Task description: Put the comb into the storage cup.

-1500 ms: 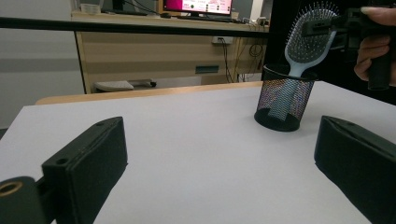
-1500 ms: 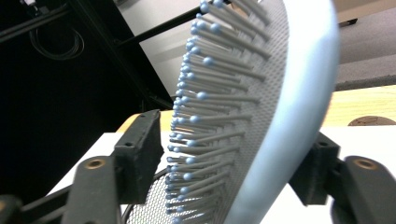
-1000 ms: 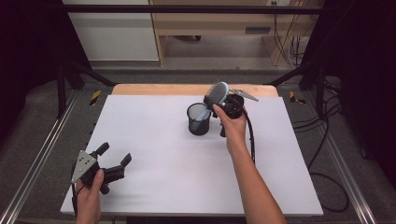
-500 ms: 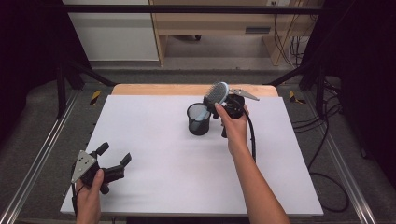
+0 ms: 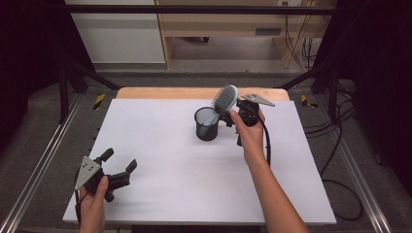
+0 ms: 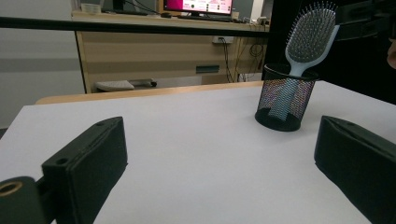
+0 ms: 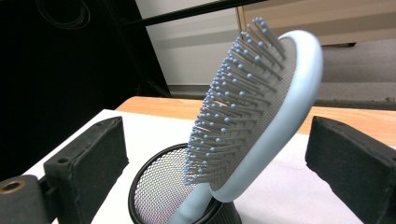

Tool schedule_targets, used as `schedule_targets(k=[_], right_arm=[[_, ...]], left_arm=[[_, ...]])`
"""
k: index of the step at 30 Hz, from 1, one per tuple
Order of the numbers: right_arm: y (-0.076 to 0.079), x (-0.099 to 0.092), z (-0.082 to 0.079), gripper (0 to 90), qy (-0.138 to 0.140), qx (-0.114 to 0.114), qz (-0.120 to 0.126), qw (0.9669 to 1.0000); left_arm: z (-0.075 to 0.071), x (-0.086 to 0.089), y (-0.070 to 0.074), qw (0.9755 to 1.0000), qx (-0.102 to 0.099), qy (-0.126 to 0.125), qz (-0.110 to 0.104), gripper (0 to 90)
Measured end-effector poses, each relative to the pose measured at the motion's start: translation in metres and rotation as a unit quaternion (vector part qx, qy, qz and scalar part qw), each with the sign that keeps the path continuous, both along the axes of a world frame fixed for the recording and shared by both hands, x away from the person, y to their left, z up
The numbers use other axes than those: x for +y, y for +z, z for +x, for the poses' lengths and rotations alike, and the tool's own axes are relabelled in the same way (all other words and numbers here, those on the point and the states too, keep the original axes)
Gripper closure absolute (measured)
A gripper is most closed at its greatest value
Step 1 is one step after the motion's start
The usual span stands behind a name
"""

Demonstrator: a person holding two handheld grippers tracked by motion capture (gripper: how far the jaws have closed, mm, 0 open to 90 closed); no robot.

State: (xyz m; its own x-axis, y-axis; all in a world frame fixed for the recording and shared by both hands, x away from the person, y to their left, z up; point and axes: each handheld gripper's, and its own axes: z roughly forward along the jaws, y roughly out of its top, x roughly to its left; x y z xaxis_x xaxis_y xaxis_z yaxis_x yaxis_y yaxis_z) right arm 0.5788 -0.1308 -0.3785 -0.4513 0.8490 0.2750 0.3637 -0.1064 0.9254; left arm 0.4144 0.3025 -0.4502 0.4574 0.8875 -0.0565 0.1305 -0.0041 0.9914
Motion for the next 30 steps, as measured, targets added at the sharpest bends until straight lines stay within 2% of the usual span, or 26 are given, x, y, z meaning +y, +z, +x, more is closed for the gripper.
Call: schedule_targets(k=[18, 30], right_arm=[[0.010, -0.016, -0.014, 5.8, 0.008, -0.014, -0.012, 0.9998], [0.019, -0.031, -0.024, 5.3, 0.002, -0.030, -0.019, 0.9994]], left_arm=[[0.000, 0.000, 0.000, 1.0000, 0.001, 0.000, -0.004, 2.6], [0.000, 0.002, 0.000, 1.0000, 0.001, 0.001, -0.004, 2.6]])
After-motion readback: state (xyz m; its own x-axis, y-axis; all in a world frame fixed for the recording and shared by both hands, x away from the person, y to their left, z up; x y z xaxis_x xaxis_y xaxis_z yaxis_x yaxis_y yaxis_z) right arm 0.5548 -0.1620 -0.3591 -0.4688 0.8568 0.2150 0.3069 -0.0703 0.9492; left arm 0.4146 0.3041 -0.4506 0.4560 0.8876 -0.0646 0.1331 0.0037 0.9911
